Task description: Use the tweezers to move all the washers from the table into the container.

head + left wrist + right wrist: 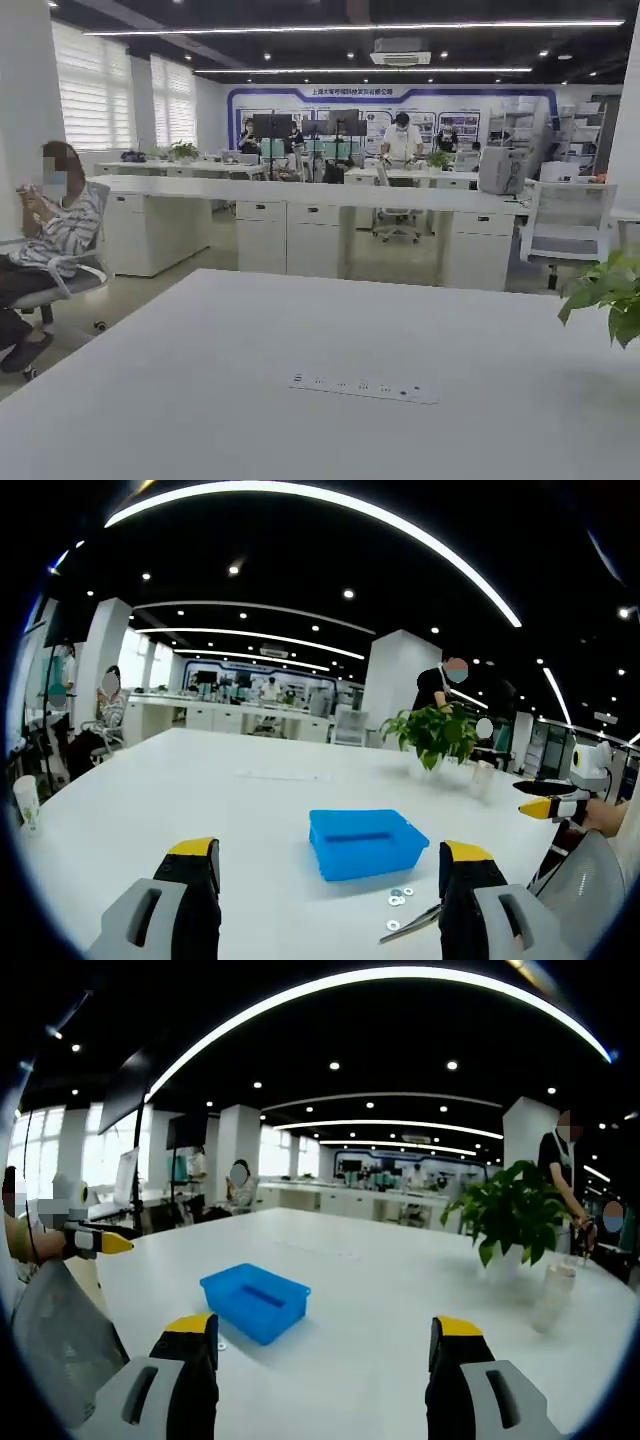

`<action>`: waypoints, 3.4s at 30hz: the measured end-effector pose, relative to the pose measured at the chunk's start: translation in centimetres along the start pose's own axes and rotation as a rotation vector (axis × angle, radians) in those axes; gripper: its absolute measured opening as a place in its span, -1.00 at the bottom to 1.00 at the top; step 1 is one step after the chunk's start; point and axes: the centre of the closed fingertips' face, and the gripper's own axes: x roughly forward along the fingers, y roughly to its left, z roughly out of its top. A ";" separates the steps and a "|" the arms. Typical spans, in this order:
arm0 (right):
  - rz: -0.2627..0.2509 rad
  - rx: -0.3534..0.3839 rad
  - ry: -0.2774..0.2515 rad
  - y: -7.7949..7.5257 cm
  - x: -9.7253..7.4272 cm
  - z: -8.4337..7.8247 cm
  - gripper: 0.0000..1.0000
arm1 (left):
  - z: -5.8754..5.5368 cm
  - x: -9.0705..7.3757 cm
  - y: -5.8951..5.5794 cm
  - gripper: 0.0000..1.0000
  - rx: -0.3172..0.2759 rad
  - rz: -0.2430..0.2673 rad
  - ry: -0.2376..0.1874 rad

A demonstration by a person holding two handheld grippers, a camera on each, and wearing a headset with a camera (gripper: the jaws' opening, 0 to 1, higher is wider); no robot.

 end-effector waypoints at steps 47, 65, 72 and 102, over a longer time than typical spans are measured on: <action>0.003 -0.008 -0.004 0.1 0.0 -0.2 0.69 | 0.4 0.0 -0.6 0.84 0.007 -0.030 -0.032; -0.027 0.007 -0.015 -0.1 0.1 0.0 0.79 | 0.1 -0.1 0.4 0.84 0.044 0.032 -0.013; -0.031 -0.033 -0.012 0.3 0.4 0.3 0.85 | -0.3 0.1 0.0 0.85 0.063 0.022 0.010; -0.020 -0.036 0.065 -0.5 0.3 -1.6 0.60 | -3.4 0.3 -1.9 0.64 0.130 -0.112 0.202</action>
